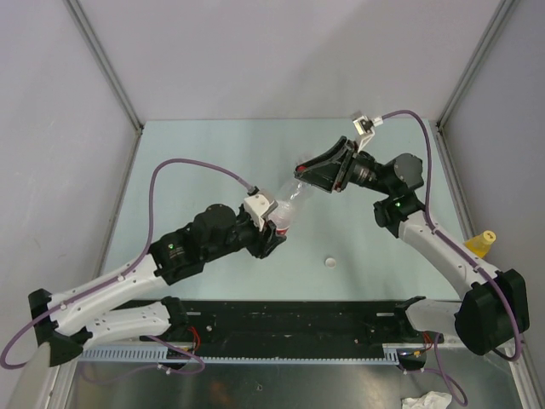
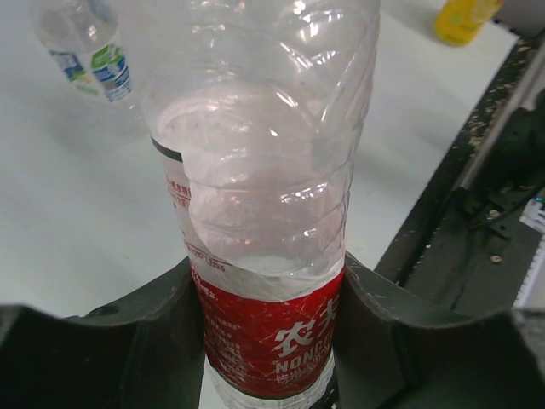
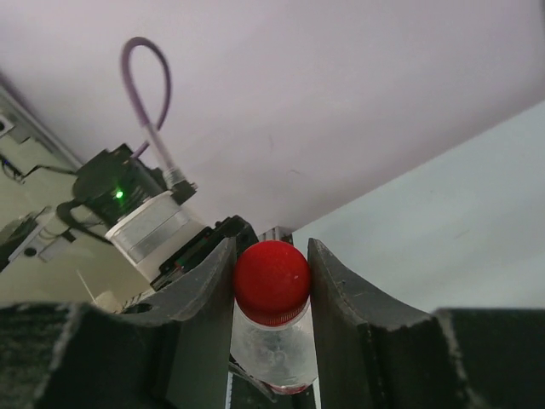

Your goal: Unscrew the bottle caps

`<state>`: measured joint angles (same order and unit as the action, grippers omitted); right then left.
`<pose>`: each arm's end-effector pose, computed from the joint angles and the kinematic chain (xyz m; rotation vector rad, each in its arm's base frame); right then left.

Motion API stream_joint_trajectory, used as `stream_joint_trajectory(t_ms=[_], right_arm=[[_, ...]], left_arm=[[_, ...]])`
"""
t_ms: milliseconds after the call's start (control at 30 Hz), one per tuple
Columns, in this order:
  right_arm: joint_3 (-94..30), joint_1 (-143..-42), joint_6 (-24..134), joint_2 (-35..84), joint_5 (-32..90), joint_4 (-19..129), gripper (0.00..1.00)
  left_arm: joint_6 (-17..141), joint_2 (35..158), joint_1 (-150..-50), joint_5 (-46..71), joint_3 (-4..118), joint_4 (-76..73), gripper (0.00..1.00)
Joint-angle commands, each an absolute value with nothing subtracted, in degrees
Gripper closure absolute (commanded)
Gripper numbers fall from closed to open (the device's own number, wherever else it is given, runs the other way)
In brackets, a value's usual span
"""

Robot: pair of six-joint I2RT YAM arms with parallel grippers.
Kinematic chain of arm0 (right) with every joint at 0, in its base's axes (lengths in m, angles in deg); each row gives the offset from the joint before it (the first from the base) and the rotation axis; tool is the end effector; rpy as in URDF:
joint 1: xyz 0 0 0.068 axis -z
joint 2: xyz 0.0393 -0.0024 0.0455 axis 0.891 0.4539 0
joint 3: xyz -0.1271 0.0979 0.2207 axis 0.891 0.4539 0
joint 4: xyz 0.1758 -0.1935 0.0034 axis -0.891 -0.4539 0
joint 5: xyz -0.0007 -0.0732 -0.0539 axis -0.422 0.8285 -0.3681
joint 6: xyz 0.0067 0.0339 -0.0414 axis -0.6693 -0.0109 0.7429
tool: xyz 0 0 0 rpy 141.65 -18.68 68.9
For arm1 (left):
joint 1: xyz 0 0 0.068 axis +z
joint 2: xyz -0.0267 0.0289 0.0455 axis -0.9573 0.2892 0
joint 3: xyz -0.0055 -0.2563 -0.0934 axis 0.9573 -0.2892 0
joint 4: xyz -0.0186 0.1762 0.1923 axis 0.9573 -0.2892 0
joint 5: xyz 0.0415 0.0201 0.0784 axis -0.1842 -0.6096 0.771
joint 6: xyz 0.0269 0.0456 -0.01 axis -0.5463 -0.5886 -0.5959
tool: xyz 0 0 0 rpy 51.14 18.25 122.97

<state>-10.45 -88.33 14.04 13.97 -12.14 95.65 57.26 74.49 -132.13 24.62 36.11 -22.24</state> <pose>0.2359 0.1414 0.3898 -0.5961 1.3583 1.5558 0.1122 -0.1817 0.3366 0.8418 1.8150 -0.6835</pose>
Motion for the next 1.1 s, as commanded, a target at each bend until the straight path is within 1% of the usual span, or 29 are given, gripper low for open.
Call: stream_joint_trajectory(t_ms=[0, 133, 267, 400, 567, 600, 633, 700, 800, 900, 933, 967, 1067], right_arm=[[-9.58, -88.41, 9.04, 14.01, -18.5, 109.26, 1.0], [-9.21, -88.33, 3.61, 15.03, -21.4, 119.32, 1.0], [-9.11, -88.2, -1.23, 16.42, -22.71, 127.28, 1.0], [-9.1, -87.99, -4.29, 17.47, -22.19, 130.99, 1.0], [-9.1, -87.66, -4.66, 17.47, -20.88, 130.19, 1.0], [-9.1, -87.42, -4.32, 17.17, -20.56, 129.1, 0.95], [-9.1, -87.21, -3.97, 16.84, -20.36, 128.12, 0.88], [-9.1, -86.72, -2.86, 16.15, -20.06, 126.2, 0.66], [-9.1, -86.14, -1.87, 15.0, -19.8, 124.44, 0.36], [-9.1, -85.56, -1.3, 13.69, -19.35, 123.01, 0.09], [-9.1, -85.36, -1.14, 13.39, -19.1, 122.44, 0.05], [-9.1, -85.08, -1.15, 13.1, -18.93, 122.06, 0.03], [-9.1, -83.85, -2.08, 12.1, -18.74, 121.8, 0.01]], left_arm=[[53.16, 72.91, -132.7, 8.01, 36.18, -14.21, 0.75], [52.47, 72.45, -132.69, -0.06, 36.24, -12.5, 0.75], [52.02, 71.01, -132.69, -4.67, 35.89, -10.94, 0.75], [52.39, 69.91, -132.62, -4.16, 35.46, -10.67, 0.75], [53.38, 69.47, -132.61, -0.93, 34.69, -10.62, 0.76], [53.54, 69.49, -132.6, -0.33, 34.63, -10.65, 0.76], [53.67, 69.59, -132.6, 0.23, 34.56, -10.62, 0.76], [53.76, 69.88, -132.6, 1.29, 34.57, -10.69, 0.76], [53.79, 70.27, -132.6, 2.81, 34.72, -10.76, 0.76], [53.62, 70.83, -132.6, 4.27, 34.62, -10.7, 0.76], [53.66, 71.01, -132.65, 4.82, 34.68, -10.73, 0.75], [53.73, 71.14, -132.63, 5.22, 34.76, -10.71, 0.75], [53.89, 71.33, -132.55, 6.26, 34.73, -10.73, 0.75]])
